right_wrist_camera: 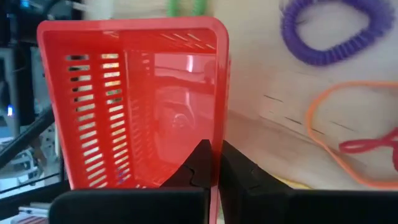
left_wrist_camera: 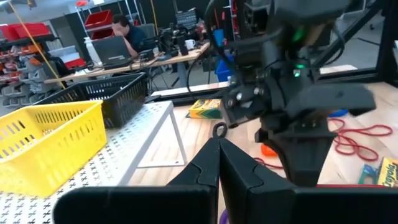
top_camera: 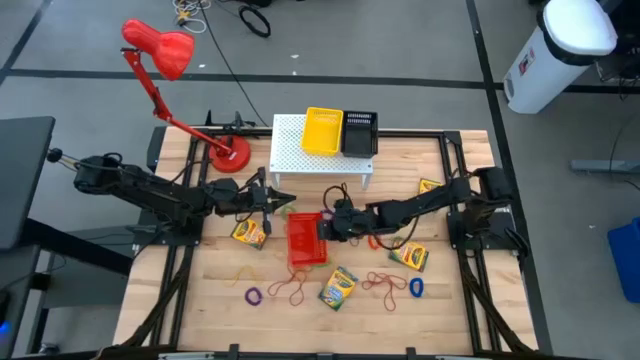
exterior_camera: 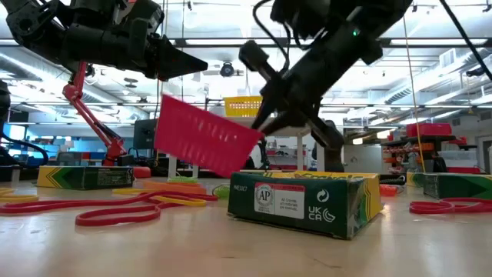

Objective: Pick & Place Office Desk Supplies
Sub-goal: Put the red bin on the shelf

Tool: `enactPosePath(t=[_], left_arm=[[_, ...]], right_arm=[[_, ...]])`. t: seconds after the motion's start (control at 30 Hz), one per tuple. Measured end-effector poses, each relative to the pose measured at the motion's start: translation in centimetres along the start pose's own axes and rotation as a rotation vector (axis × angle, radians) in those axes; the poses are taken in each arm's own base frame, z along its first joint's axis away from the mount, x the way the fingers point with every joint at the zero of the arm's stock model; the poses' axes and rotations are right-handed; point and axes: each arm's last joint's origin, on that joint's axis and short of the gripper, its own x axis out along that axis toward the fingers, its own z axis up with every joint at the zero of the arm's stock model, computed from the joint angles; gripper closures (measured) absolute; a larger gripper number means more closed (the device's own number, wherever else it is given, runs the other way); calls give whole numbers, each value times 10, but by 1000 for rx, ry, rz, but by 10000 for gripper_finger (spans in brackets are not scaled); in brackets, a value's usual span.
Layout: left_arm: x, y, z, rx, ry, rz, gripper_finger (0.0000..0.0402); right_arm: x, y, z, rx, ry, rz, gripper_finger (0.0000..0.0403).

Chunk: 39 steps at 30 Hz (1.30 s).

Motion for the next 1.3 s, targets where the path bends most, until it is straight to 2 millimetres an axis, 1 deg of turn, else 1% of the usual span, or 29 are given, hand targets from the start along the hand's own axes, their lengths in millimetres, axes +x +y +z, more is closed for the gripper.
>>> enactPosePath(t=[0.07, 0.2, 0.37, 0.57, 0.77, 0.8, 0.87, 0.93, 0.97, 1.07, 1.17, 1.2, 1.3], left_arm=[[0, -1, 0, 7, 4, -5, 393], [0, -2, 0, 12, 4, -16, 393], [0, -2, -1, -1, 7, -17, 393], [-1, -4, -4, -45, 35, -56, 393], [-1, -6, -4, -71, 34, -124, 393], [-1, -6, -4, -81, 30, -143, 393], [1, -7, 0, -124, 22, -165, 392], [2, -10, 4, -137, 25, -178, 392], [3, -12, 5, -134, 39, -189, 392], [6, -20, 14, -123, 74, -232, 394], [10, -29, 23, -104, 141, -281, 395], [11, -32, 26, -99, 178, -295, 395], [17, -41, 32, -106, 262, -284, 395]], right_arm=[[4, -2, 2, 10, -6, -4, 386], [5, -4, 8, -9, -49, -17, 382], [5, -4, 12, -119, -77, -19, 369], [5, -3, 10, -297, -116, -36, 325], [1, -1, 5, -382, -144, -40, 274], [-1, 1, 5, -418, -140, -29, 267], [-10, 7, 2, -548, -108, -4, 259], [-23, 12, -1, -666, -104, 0, 263], [-30, 14, -5, -734, -114, -4, 272], [-53, 12, -17, -914, -179, -22, 317], [-73, -1, -29, -1035, -242, -47, 381], [-79, -6, -31, -1061, -277, -63, 392], [-91, -24, -35, -1083, -415, -121, 382]])
